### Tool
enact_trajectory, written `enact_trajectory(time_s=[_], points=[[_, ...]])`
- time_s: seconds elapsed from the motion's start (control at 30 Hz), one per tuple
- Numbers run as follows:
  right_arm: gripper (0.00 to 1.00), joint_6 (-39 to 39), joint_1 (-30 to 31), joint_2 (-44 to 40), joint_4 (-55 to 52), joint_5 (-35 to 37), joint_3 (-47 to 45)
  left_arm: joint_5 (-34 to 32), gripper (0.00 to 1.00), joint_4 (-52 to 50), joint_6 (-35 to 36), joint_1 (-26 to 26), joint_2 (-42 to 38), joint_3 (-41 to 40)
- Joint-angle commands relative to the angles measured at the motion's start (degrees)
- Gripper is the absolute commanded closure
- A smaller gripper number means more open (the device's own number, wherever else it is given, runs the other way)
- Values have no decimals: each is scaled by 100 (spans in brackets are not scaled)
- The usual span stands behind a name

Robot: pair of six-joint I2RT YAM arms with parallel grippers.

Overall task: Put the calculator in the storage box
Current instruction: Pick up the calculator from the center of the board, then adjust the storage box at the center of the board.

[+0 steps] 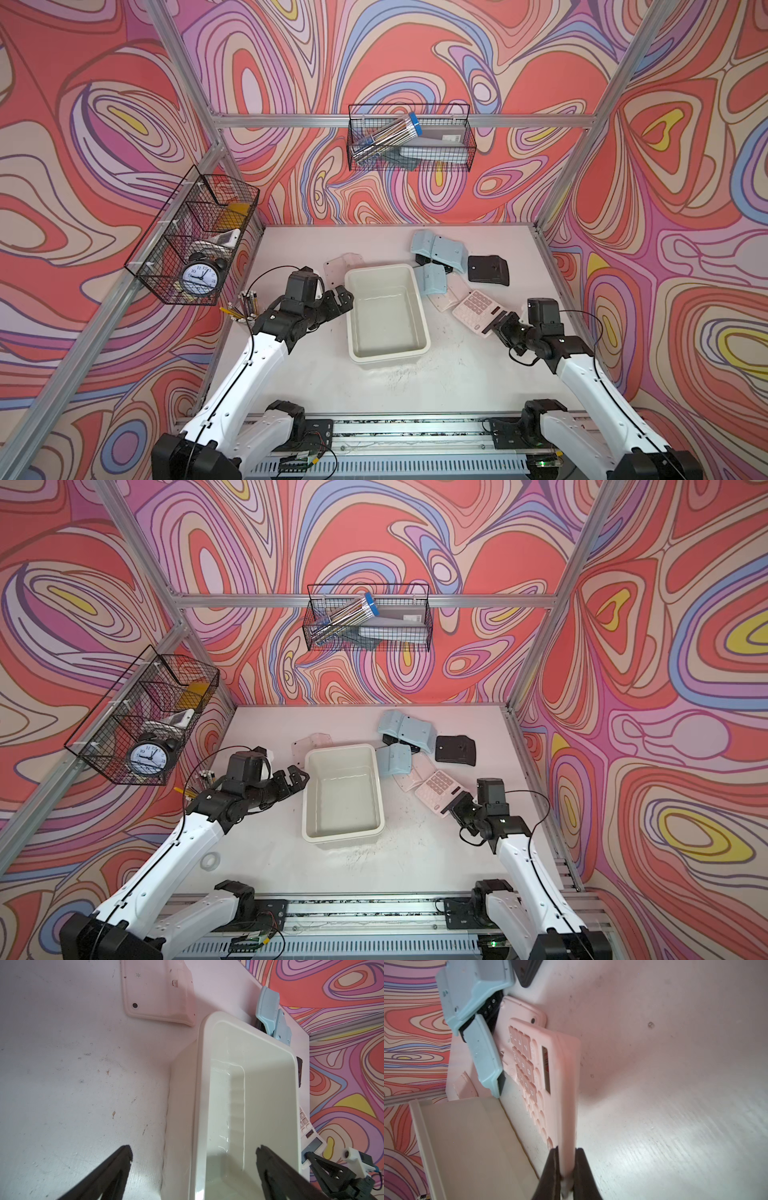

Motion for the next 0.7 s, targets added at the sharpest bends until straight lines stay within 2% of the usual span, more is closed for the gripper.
enact_trajectory(time_s=[0.0, 0.23, 0.37, 0.47, 0.67], points=[[100, -349, -10, -102, -96, -317, 553, 202, 1, -60, 91, -9, 166, -2], [100, -895, -5, 173, -171, -1039, 1598, 706, 1, 47, 209, -13, 603, 55], [100, -929, -1, 482, 159, -1777, 2031, 956, 2, 168, 219, -20, 748, 26], [100, -954, 40, 798, 309, -2211, 2363, 1085, 7, 246, 210, -46, 774, 3], [100, -1325, 434, 1373, 25, -2241, 2995, 1117, 26, 290, 222, -201, 755, -31]])
